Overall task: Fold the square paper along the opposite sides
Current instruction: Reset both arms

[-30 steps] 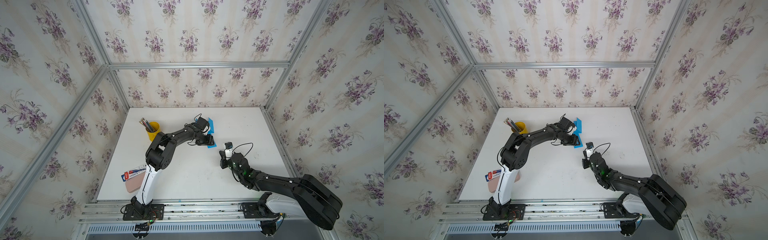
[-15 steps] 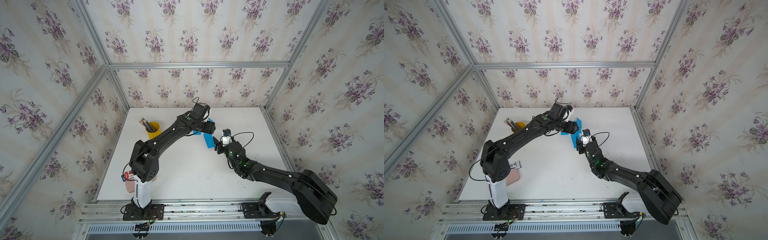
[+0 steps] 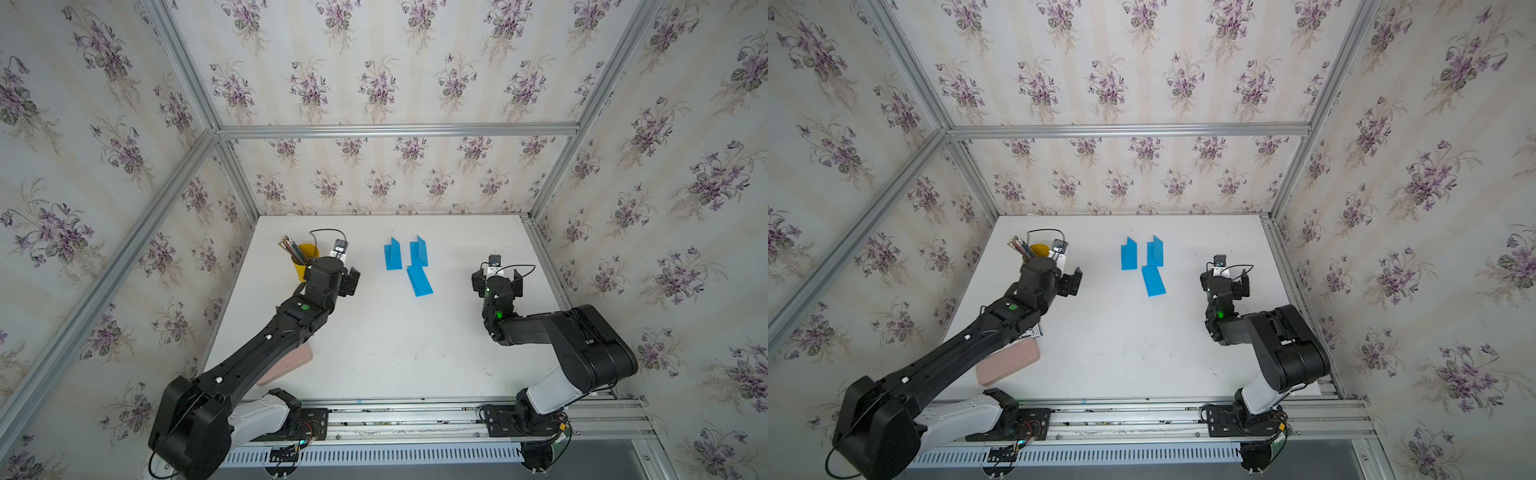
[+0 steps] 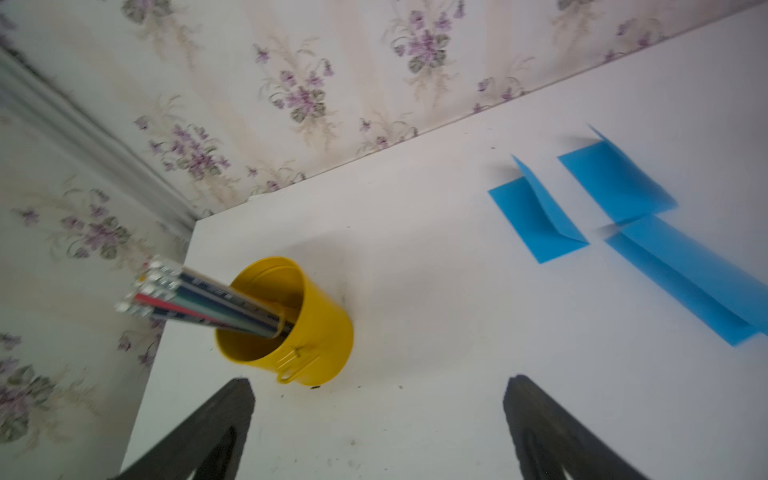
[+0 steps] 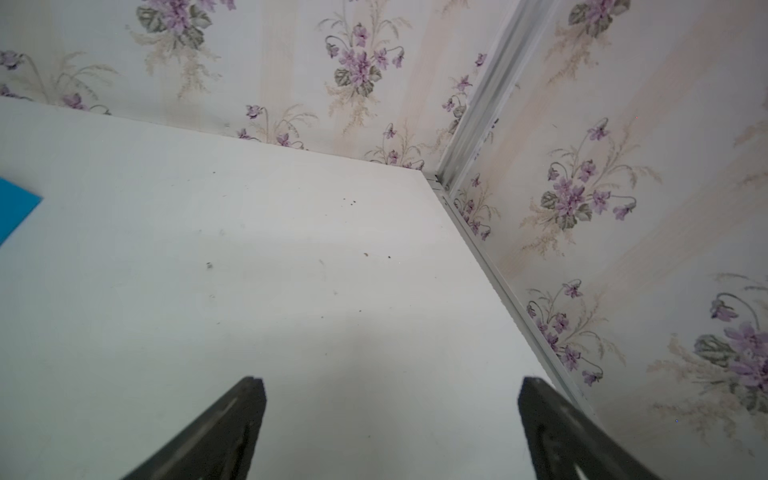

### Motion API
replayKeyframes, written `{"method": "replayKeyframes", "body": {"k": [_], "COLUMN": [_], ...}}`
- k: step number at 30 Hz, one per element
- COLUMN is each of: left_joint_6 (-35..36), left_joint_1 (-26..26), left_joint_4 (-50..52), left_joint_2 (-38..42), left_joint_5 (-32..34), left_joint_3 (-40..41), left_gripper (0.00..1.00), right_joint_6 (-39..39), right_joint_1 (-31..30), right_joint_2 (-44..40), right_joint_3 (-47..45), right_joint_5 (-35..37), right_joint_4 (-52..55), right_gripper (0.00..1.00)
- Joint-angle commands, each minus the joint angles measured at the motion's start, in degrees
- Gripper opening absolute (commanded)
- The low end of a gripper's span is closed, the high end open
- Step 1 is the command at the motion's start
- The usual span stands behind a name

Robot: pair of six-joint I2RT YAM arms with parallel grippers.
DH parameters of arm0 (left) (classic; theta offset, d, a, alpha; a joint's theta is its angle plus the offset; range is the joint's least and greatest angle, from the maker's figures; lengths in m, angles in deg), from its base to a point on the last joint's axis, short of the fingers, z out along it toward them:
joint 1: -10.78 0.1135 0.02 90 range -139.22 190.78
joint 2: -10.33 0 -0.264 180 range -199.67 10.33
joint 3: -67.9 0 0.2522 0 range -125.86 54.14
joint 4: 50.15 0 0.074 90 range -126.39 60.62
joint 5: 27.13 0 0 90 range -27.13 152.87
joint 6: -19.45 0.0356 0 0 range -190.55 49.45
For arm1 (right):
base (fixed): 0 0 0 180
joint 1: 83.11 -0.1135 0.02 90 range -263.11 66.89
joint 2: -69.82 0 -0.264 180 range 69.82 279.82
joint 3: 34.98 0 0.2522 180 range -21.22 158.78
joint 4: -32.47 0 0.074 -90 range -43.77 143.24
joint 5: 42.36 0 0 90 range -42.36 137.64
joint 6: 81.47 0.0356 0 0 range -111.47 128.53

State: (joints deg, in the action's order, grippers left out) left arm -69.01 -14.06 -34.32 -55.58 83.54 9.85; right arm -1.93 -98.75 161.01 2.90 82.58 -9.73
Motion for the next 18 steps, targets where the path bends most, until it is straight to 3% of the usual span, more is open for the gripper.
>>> {"method": "replayKeyframes", "body": {"k": [1,4,8,10,12,13,15,18], "left_joint_6": [1.05,4.15,3.21,3.46,3.50,3.64,0.04,0.33], "left_joint_1": [6.89,10.78,16.46,19.26,21.29,21.94,23.69,24.11], "left_joint_4": [-2.40,-8.63,-20.60,-30.74,-37.85,-42.67,-46.26,-59.61], "left_joint_2": [2.72,1.89,-2.68,-4.63,-5.29,-6.73,-9.55,-21.11], "left_joint_5": [-4.98,-5.70,-8.62,-10.97,-13.94,-14.12,-16.40,-16.59], "left_joint_3": [6.18,12.53,19.05,22.42,24.11,25.10,24.86,26.62], "left_gripper": [0.98,0.95,0.95,0.95,0.94,0.94,0.94,0.93], "right_joint_6": [7.87,12.49,11.00,11.72,10.69,11.19,10.96,11.91], "right_joint_1": [3.96,9.72,10.14,10.14,10.19,10.19,10.30,10.31], "right_joint_2": [-2.19,-4.94,-1.35,-3.67,-1.88,-3.06,-2.10,-2.69], "right_joint_3": [-1.79,-6.71,-13.39,-12.41,-13.11,-12.78,-12.91,-12.66], "right_joint_5": [-6.89,-17.04,-19.76,-21.13,-21.60,-21.92,-21.51,-20.02], "right_joint_4": [-3.22,-7.78,-25.01,-18.27,-23.32,-20.40,-22.68,-21.31], "right_gripper": [1.00,1.00,1.00,1.00,1.00,1.00,1.00,1.00]}}
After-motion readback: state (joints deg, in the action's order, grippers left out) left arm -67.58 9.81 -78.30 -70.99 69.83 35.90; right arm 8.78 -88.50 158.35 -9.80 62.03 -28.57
